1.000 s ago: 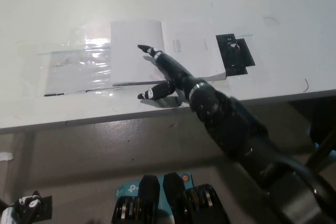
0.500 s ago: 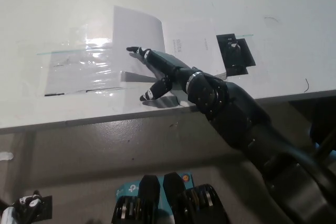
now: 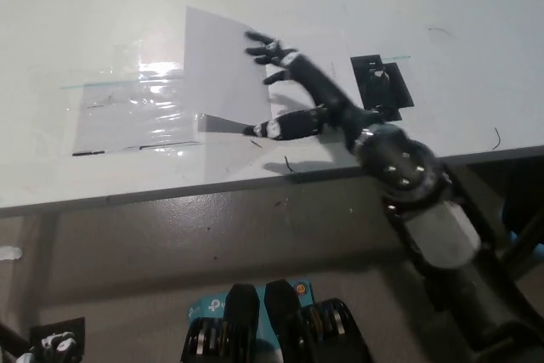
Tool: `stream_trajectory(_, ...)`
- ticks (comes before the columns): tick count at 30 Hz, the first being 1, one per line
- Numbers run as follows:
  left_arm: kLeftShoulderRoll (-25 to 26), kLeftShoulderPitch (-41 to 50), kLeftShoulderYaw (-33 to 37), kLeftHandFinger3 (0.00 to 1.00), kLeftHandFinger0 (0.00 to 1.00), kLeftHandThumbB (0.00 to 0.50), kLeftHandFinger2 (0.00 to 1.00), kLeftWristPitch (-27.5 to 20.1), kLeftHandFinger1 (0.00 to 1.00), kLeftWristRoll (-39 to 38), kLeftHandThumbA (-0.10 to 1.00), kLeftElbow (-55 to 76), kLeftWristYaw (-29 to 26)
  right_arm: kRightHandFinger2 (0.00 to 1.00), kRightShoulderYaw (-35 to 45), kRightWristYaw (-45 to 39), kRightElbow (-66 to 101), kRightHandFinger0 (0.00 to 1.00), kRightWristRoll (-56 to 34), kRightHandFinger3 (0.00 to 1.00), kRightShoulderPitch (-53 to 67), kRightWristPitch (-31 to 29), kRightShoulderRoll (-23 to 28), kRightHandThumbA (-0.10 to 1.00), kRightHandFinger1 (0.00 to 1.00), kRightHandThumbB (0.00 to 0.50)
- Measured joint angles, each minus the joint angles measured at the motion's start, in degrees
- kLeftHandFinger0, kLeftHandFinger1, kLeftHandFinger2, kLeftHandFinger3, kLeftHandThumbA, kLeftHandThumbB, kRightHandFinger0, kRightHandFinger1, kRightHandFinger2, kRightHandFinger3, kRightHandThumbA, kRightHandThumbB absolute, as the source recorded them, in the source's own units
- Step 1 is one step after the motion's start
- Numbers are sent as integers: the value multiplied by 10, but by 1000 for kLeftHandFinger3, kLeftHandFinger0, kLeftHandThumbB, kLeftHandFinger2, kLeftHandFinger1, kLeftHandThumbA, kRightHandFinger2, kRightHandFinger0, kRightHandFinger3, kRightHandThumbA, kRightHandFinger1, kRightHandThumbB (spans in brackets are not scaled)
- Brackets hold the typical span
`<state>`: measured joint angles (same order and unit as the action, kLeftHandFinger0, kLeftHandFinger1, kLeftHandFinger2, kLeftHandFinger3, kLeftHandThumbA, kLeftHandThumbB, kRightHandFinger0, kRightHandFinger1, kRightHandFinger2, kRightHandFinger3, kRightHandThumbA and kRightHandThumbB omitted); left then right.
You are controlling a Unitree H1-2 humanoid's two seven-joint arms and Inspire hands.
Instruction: The robot uses its right hand to slide under the cover of the book kept in the middle of the desk and open it
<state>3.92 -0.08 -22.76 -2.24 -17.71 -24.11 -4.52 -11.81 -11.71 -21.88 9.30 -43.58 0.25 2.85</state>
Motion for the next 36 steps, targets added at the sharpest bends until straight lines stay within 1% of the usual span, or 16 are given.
stream_trajectory(1, -1, 1, 0, 774, 768, 215, 735, 0, 711, 0, 765, -1, 0, 883, 13, -1, 20, 675, -9, 1000, 8, 10, 0, 1000, 848, 260)
stream_trajectory(2, -1, 2, 0, 772, 766, 213, 738, 0, 713, 0, 767, -2, 0, 877, 28, -2, 43, 667, -19, 1000, 17, 20, 1, 1000, 826, 284)
stream_trajectory(4, -1, 5, 0, 806, 809, 210, 775, 0, 751, -1, 799, -3, 0, 861, 55, -2, 83, 711, -40, 981, 30, 40, 2, 1000, 834, 301)
stream_trajectory(7, -2, 10, -1, 813, 820, 194, 775, 0, 757, -1, 806, -3, 0, 888, 103, -2, 142, 712, -74, 1000, 53, 68, 8, 1000, 849, 248)
stream_trajectory(8, -2, 12, -1, 805, 818, 190, 765, 0, 754, -1, 803, -4, 0, 917, 122, -2, 160, 707, -86, 1000, 63, 76, 10, 1000, 862, 270)
stream_trajectory(11, -3, 18, -2, 801, 818, 191, 760, 0, 753, -2, 803, -4, 0, 890, 165, -2, 191, 704, -117, 1000, 88, 96, 16, 1000, 839, 249)
stream_trajectory(12, -3, 20, -2, 800, 812, 184, 760, -1, 751, -2, 810, -4, 0, 881, 182, -2, 201, 704, -129, 1000, 99, 103, 17, 1000, 832, 275)
stream_trajectory(14, -5, 23, -4, 804, 813, 183, 769, -1, 753, -3, 828, -4, 0, 873, 213, -1, 219, 720, -153, 1000, 116, 119, 18, 1000, 833, 286)
stream_trajectory(15, -7, 24, -4, 797, 811, 184, 763, -1, 748, -3, 817, -4, 0, 875, 228, -1, 227, 743, -164, 1000, 125, 127, 18, 1000, 844, 286)
stream_trajectory(17, -10, 26, -6, 798, 811, 181, 779, -1, 758, -3, 807, -4, 0, 889, 253, 0, 240, 716, -186, 1000, 144, 139, 18, 1000, 826, 276)
stream_trajectory(20, -15, 28, -10, 795, 797, 180, 781, -2, 753, -4, 818, -5, 0, 917, 290, 2, 249, 717, -217, 1000, 169, 152, 16, 1000, 842, 275)
stream_trajectory(22, -17, 29, -13, 807, 796, 184, 784, -2, 754, -4, 832, -6, 0, 882, 314, 3, 251, 722, -240, 1000, 186, 160, 14, 1000, 817, 289)
stream_trajectory(23, -19, 30, -14, 793, 785, 195, 764, -2, 745, -4, 823, -6, 0, 905, 327, 5, 251, 761, -251, 1000, 195, 163, 11, 1000, 855, 281)
stream_trajectory(28, -20, 30, -22, 802, 782, 197, 768, -2, 745, -4, 846, -6, 0, 957, 385, 11, 250, 775, -306, 1000, 243, 172, -10, 1000, 876, 255)
stream_trajectory(32, -20, 30, -28, 810, 785, 201, 780, -2, 751, -5, 857, -6, 0, 925, 423, 16, 246, 724, -346, 1000, 273, 175, -30, 1000, 845, 275)
stream_trajectory(36, -22, 32, -31, 816, 800, 193, 781, -9, 760, -8, 861, -6, 0, 944, 458, 26, 235, 754, -390, 1000, 300, 174, -54, 1000, 854, 244)
